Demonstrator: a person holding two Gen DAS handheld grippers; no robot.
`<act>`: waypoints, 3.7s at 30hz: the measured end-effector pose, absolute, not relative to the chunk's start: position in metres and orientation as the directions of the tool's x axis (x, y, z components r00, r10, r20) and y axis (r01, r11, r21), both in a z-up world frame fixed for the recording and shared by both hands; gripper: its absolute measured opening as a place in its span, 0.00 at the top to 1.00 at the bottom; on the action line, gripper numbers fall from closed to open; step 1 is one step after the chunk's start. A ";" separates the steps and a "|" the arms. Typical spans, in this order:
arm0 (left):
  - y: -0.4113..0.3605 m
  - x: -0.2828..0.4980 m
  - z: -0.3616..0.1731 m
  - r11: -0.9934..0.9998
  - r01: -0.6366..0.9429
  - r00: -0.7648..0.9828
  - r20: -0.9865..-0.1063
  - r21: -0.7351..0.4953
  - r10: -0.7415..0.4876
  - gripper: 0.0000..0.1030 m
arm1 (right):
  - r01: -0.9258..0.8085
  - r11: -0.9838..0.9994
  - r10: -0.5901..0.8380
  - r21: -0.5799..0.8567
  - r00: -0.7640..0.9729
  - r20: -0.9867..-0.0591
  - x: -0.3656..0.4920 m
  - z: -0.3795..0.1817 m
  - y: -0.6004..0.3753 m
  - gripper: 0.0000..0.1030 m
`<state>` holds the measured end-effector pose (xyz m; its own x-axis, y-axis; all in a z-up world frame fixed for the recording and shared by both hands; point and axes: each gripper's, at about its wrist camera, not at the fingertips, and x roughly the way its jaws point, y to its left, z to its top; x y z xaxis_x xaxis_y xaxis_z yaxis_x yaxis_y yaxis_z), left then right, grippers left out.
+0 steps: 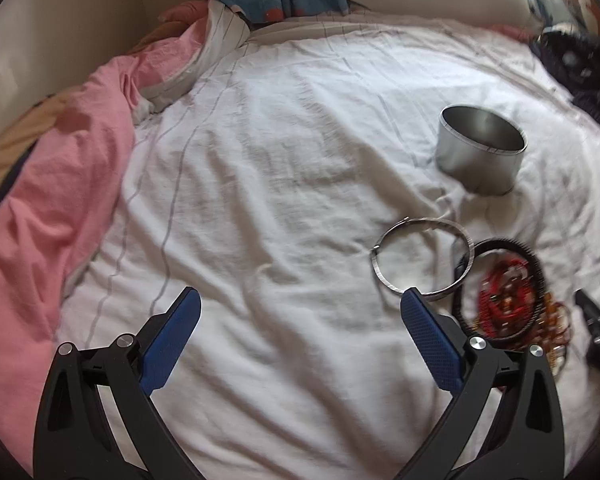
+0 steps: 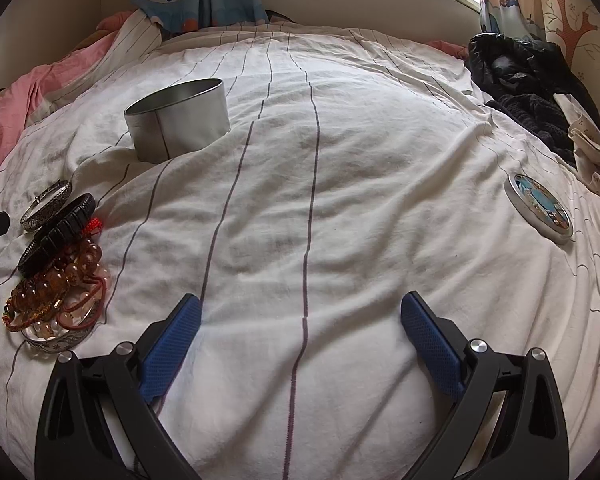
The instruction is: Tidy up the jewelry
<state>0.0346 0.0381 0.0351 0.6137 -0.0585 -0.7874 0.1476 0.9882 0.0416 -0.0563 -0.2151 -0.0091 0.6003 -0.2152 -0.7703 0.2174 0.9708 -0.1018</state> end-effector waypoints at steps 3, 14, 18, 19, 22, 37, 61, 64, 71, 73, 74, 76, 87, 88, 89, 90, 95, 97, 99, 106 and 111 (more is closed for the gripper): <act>0.035 0.032 0.040 0.975 0.204 0.623 -0.757 -0.085 -0.196 0.06 | 0.217 0.971 -0.216 -0.103 0.600 -0.770 -0.056 -0.009 -0.215 0.07; 0.008 0.047 0.017 0.894 0.246 0.490 -0.747 -0.375 -0.448 0.06 | 0.153 0.988 -0.132 -0.033 0.701 -0.700 -0.069 0.006 -0.209 0.07; 0.016 0.054 0.015 0.879 0.198 0.479 -0.739 -0.435 -0.474 0.06 | -0.005 0.999 0.036 0.049 0.762 -0.647 -0.066 0.028 -0.190 0.07; 0.017 0.055 0.015 0.877 0.188 0.477 -0.740 -0.442 -0.475 0.06 | -0.044 0.997 0.072 0.059 0.763 -0.643 -0.061 0.031 -0.184 0.07; 0.017 0.057 0.017 0.876 0.184 0.476 -0.739 -0.446 -0.476 0.06 | -0.136 0.985 0.173 0.107 0.732 -0.659 -0.040 0.035 -0.170 0.07; 0.018 0.056 0.020 0.868 0.184 0.473 -0.733 -0.460 -0.489 0.06 | -0.218 0.951 0.305 0.220 0.545 -0.781 0.006 0.014 -0.158 0.96; 0.016 0.060 0.009 0.904 0.154 0.515 -0.748 -0.398 -0.418 0.08 | -0.181 0.929 0.370 0.323 0.470 -0.801 0.016 0.004 -0.173 0.89; 0.008 0.058 0.009 0.920 0.181 0.518 -0.762 -0.347 -0.389 0.10 | -0.147 0.939 0.339 0.310 0.526 -0.780 -0.002 0.019 -0.194 0.90; -0.006 0.057 0.005 0.950 0.235 0.528 -0.793 -0.206 -0.303 0.56 | -0.026 0.947 0.285 0.320 0.526 -0.801 -0.023 0.001 -0.242 0.89; -0.004 0.056 0.004 0.951 0.236 0.527 -0.795 -0.202 -0.300 0.68 | -0.024 0.944 0.291 0.328 0.525 -0.800 -0.022 -0.001 -0.241 0.87; -0.003 0.056 0.005 0.951 0.237 0.528 -0.796 -0.197 -0.297 0.71 | -0.029 0.944 0.293 0.328 0.526 -0.799 -0.021 -0.001 -0.239 0.87; -0.004 0.055 0.005 0.950 0.252 0.524 -0.798 -0.186 -0.296 0.80 | -0.032 0.946 0.290 0.324 0.531 -0.796 -0.022 -0.003 -0.235 0.67; -0.015 0.045 0.015 0.936 0.327 0.538 -0.788 -0.134 -0.300 0.96 | -0.070 0.972 0.224 0.224 0.564 -0.795 -0.028 -0.001 -0.224 0.88; -0.015 0.044 0.018 0.933 0.332 0.543 -0.781 -0.137 -0.307 0.96 | -0.072 0.972 0.224 0.224 0.580 -0.783 -0.030 0.002 -0.225 0.88; -0.015 0.043 0.020 0.931 0.336 0.547 -0.776 -0.142 -0.315 0.96 | -0.074 0.971 0.224 0.225 0.595 -0.772 -0.031 0.006 -0.226 0.88; -0.015 0.042 0.022 0.929 0.340 0.549 -0.771 -0.146 -0.322 0.96 | -0.075 0.972 0.223 0.224 0.610 -0.761 -0.032 0.009 -0.226 0.89; -0.016 0.038 0.033 0.921 0.355 0.563 -0.749 -0.162 -0.349 0.96 | -0.081 0.970 0.225 0.231 0.668 -0.710 -0.035 0.023 -0.229 0.89; -0.018 0.037 0.038 0.917 0.359 0.565 -0.742 -0.174 -0.362 0.96 | -0.082 0.971 0.217 0.224 0.694 -0.686 -0.035 0.031 -0.230 0.89; -0.022 0.037 0.045 0.915 0.365 0.574 -0.733 -0.170 -0.365 0.96 | -0.090 0.970 0.220 0.226 0.717 -0.661 -0.032 0.041 -0.230 0.89; -0.031 0.045 0.069 0.909 0.389 0.600 -0.708 -0.149 -0.373 0.96 | -0.112 0.967 0.233 0.228 0.747 -0.623 -0.013 0.058 -0.228 0.89; -0.039 0.060 0.081 0.903 0.402 0.609 -0.692 -0.151 -0.387 0.96 | -0.114 0.968 0.232 0.225 0.758 -0.610 0.000 0.066 -0.229 0.89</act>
